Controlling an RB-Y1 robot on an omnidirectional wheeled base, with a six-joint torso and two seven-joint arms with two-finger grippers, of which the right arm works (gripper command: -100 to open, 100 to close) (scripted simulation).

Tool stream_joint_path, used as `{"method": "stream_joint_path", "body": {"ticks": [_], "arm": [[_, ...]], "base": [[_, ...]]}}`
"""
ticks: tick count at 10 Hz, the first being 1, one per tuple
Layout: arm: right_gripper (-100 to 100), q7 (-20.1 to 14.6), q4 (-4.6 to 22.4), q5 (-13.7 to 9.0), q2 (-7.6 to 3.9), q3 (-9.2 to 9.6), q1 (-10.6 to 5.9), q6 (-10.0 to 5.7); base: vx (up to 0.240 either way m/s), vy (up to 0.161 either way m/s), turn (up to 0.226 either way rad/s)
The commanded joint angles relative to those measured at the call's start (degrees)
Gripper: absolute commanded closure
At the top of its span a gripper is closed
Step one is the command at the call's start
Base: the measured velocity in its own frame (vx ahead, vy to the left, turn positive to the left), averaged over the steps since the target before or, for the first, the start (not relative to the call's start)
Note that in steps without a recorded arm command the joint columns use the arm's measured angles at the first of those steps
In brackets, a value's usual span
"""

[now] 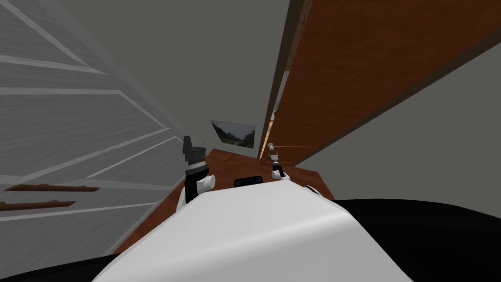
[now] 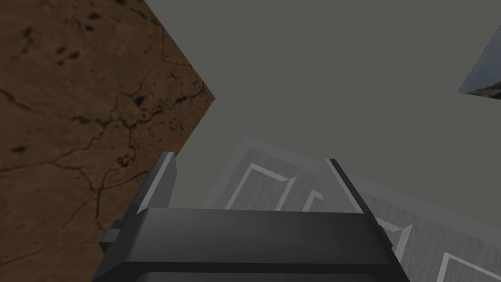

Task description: Pull the door open

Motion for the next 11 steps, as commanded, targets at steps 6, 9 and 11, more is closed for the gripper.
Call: {"method": "stream_joint_path", "body": {"ticks": [6, 9, 11], "arm": [[-100, -10.14, -1.02, -3.56, 0.01, 2.48, 0.01, 0.43], [-100, -13.70, -1.34, -4.75, 0.02, 3.31, 0.01, 0.55], [-100, -14.57, -0.45, -4.98, -1.30, 2.66, 0.50, -0.23]], "base": [[-0.053, -0.020, 0.019], [-0.046, -0.015, 0.011], [0.039, 0.016, 0.087]]}}
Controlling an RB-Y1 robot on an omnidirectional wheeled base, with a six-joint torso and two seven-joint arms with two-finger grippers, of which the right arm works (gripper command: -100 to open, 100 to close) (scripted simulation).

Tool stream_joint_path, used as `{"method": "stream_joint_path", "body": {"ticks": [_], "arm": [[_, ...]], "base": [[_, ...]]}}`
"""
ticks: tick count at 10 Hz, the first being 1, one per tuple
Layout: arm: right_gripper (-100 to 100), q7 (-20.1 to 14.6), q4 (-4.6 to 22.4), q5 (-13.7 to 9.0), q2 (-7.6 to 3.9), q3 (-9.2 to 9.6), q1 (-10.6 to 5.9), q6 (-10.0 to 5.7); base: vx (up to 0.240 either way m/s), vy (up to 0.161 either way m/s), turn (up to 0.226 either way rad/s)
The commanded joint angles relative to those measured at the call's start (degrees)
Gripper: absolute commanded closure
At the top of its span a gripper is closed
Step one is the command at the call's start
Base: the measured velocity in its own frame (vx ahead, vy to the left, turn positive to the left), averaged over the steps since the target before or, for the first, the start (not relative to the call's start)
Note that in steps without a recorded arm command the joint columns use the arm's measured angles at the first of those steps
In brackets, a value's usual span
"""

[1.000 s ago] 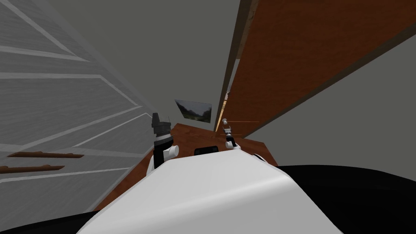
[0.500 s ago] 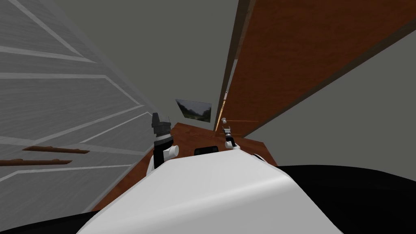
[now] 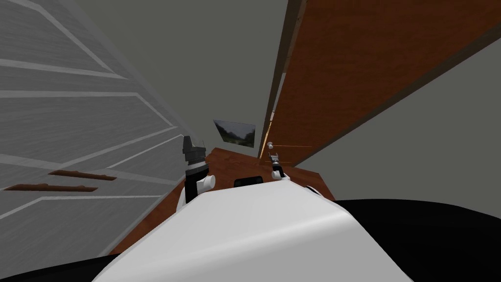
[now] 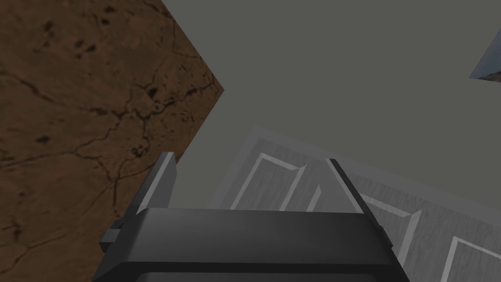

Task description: Pull the door open

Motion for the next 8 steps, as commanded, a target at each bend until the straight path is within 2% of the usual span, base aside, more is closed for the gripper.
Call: {"method": "stream_joint_path", "body": {"ticks": [1, 2, 4, 5, 6, 8], "arm": [[-100, -1.10, 0.64, -0.38, -0.85, -0.45, 0.05, -0.46], [-100, -1.52, 0.85, -0.51, -1.24, -0.60, 0.22, -0.67], [-100, -3.21, 1.68, -1.04, -2.82, -1.19, 0.89, -1.51], [-100, -3.21, 1.68, -1.04, -2.82, -1.19, 0.89, -1.51], [-100, -4.39, 2.27, -1.41, -3.93, -1.61, 1.36, -2.11], [-100, -4.39, 2.27, -1.41, -3.93, -1.61, 1.36, -2.11]], "base": [[0.188, 0.030, 0.146], [0.177, 0.014, 0.062], [0.189, 0.004, 0.125], [0.131, -0.004, 0.042], [0.165, -0.017, 0.096], [0.110, -0.019, 0.042]]}}
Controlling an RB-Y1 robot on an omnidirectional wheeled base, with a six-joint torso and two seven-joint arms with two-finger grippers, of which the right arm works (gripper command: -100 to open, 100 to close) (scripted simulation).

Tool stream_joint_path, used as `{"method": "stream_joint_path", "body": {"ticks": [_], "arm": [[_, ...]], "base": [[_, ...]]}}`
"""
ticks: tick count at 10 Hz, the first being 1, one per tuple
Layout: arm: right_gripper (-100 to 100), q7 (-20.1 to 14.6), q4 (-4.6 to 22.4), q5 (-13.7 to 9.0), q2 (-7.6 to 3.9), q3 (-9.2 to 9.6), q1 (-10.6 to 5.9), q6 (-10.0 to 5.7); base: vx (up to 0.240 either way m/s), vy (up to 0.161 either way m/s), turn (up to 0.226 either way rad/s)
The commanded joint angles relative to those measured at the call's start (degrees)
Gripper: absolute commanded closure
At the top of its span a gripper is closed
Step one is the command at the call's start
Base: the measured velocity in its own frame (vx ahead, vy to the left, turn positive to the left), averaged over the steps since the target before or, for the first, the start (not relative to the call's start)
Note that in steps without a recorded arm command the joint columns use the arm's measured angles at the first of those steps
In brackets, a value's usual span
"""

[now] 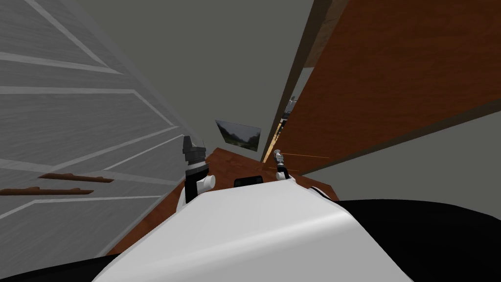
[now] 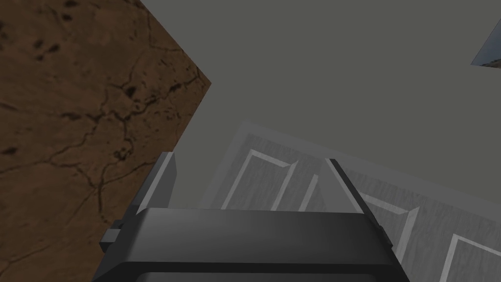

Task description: Pull the door open

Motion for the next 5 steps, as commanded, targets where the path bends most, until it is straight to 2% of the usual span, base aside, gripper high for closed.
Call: {"method": "stream_joint_path", "body": {"ticks": [1, 2, 5], "arm": [[-100, 0.00, 0.00, 0.00, 0.00, 0.00, 0.00, 0.00], [100, 0.00, 0.00, 0.00, 0.00, 0.00, 0.00, 0.00], [100, 0.00, 0.00, 0.00, 0.00, 0.00, 0.00, 0.00]], "base": [[0.015, -0.007, -0.004], [0.000, 0.000, 0.000], [-0.002, 0.000, 0.003]]}}
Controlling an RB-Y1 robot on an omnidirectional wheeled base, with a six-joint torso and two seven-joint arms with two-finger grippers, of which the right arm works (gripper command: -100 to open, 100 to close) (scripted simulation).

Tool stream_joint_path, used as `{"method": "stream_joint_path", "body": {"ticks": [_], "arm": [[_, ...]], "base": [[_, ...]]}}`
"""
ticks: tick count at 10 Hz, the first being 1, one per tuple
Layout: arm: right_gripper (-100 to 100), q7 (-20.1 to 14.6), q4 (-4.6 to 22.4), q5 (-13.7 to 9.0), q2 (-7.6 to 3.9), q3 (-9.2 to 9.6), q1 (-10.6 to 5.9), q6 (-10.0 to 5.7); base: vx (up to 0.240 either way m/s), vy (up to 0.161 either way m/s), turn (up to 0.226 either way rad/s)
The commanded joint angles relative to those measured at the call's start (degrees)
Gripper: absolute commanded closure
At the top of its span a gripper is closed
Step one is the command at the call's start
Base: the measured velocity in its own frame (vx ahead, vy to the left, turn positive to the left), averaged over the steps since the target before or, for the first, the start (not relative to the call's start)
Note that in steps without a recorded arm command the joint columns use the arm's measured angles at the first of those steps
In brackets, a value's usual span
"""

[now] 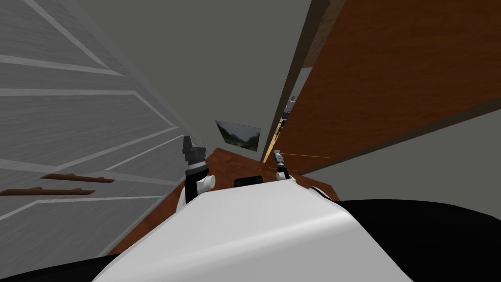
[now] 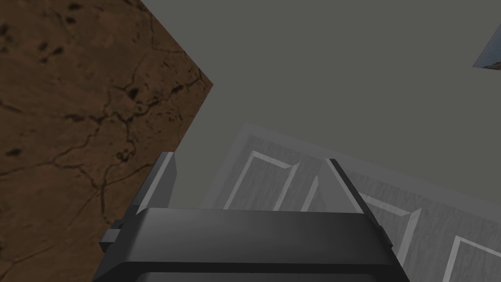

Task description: Pull the door open

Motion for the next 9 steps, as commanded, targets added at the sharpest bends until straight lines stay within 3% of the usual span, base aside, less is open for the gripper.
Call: {"method": "stream_joint_path", "body": {"ticks": [1, 2, 3, 4, 9], "arm": [[100, -0.06, -0.09, 0.02, 0.12, 0.06, -0.04, -0.08], [100, -0.06, -0.09, 0.02, 0.12, 0.06, -0.04, -0.08], [100, -1.25, -0.30, 0.44, -0.87, 1.13, 0.49, -0.50], [100, -1.64, -0.39, 0.58, -1.15, 1.48, 0.64, -0.66], [100, -6.51, -1.56, 2.34, -4.59, 5.94, 2.54, -2.66]], "base": [[0.000, 0.000, 0.000], [0.000, 0.000, 0.000], [-0.142, -0.029, 0.092], [-0.190, -0.014, 0.109], [-0.227, -0.046, 0.116]]}}
